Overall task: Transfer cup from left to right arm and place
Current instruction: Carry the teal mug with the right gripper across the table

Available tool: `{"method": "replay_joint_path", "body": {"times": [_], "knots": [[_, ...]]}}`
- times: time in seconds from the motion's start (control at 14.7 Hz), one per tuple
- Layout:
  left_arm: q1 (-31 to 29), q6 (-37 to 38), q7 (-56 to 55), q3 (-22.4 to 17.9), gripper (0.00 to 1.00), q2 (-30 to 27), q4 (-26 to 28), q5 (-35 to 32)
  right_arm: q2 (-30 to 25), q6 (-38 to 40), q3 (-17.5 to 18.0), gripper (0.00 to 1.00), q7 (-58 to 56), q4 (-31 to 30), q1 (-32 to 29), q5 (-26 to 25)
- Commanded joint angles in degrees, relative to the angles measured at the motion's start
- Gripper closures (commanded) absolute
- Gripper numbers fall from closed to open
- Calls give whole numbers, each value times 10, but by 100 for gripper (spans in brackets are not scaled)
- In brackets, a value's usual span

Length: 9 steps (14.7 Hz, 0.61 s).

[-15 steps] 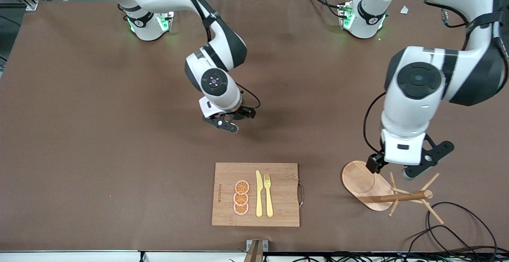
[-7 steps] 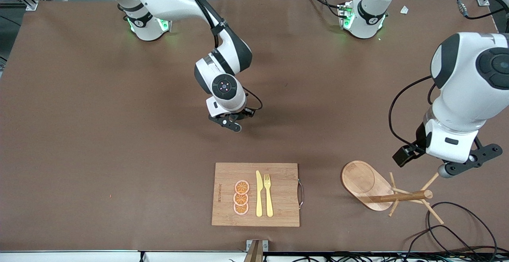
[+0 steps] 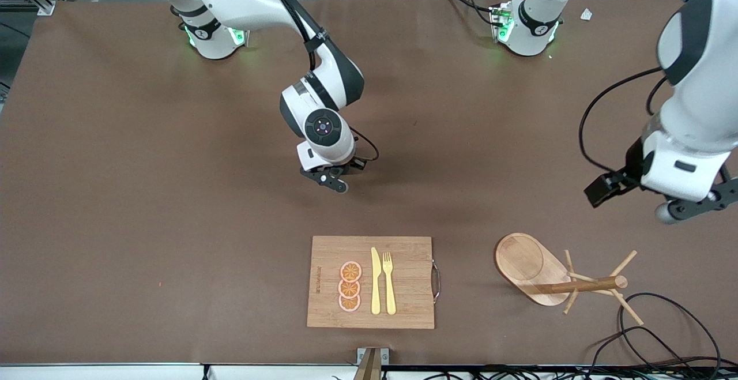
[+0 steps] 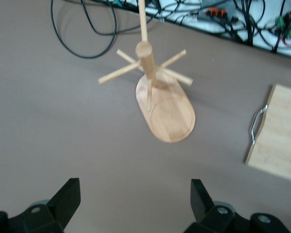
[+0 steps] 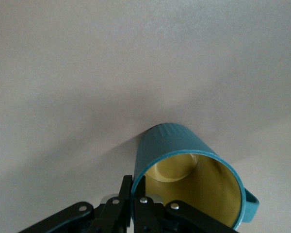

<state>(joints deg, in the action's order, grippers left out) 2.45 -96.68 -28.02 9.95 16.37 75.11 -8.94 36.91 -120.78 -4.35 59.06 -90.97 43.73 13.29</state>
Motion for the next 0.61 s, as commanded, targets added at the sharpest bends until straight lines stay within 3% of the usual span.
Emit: {"method": "replay_joint_path", "body": {"times": [0.0,0.27,0.54], "knots": [[-24,24,70,-1,0,-26,9,37,-21,3,-1,100,-20,3,-30,2],[-49,64,108,2,0,-46,10,77,-22,71,-9,100,-140,62,-126,-38],[-48,93,165,-5,0,-95,44,82,-18,70,-9,98,-278,72,-227,-86]]}}
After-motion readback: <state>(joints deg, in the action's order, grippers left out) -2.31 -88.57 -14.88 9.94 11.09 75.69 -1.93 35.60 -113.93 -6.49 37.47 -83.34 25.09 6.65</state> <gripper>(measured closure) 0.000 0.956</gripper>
